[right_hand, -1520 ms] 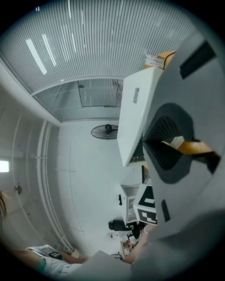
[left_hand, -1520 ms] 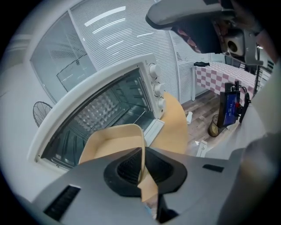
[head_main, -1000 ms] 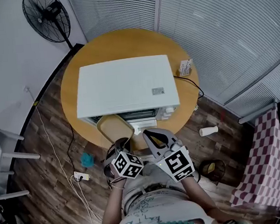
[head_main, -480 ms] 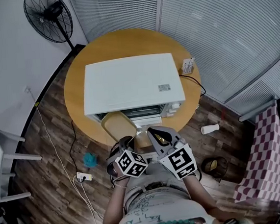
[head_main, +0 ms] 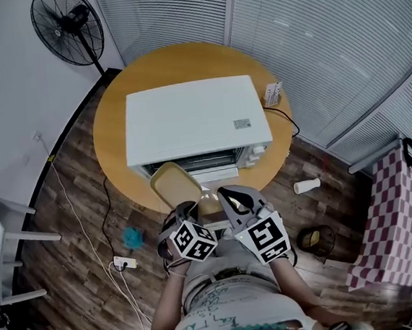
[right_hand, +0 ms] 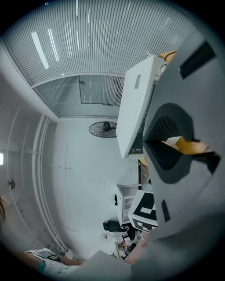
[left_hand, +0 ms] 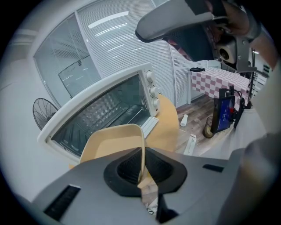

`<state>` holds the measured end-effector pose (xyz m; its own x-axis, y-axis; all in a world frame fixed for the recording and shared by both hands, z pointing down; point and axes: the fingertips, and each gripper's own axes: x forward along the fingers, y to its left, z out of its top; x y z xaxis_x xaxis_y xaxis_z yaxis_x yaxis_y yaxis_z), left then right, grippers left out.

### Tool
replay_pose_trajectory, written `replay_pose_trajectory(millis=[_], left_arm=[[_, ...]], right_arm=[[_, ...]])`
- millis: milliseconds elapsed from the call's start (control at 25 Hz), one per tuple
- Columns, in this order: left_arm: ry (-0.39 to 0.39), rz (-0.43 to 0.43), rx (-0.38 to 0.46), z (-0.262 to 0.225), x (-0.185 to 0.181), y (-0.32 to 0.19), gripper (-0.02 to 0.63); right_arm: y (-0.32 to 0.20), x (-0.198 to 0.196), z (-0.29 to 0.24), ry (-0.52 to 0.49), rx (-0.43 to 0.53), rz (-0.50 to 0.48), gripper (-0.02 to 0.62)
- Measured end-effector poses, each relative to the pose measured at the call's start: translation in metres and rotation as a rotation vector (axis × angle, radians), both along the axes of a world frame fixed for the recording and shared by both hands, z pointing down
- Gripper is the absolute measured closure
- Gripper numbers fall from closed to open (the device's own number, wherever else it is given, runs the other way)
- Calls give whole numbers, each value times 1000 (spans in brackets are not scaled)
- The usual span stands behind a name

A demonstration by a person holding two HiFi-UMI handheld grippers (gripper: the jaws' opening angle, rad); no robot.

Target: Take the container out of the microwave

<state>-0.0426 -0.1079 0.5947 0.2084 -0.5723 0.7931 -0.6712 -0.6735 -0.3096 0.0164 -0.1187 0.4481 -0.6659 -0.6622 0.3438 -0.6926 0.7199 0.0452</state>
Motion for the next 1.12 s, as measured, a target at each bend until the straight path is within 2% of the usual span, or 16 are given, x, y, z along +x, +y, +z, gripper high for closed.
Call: replay_pose_trajectory(millis=[400,1120], left_arm=[[-3,23,5,-3,-8,12,575],[6,39,24,-7,-29,60,575]], right_arm=[[11,0,1,7,-9,51,601],[57,-19,5,25,-1,82,601]])
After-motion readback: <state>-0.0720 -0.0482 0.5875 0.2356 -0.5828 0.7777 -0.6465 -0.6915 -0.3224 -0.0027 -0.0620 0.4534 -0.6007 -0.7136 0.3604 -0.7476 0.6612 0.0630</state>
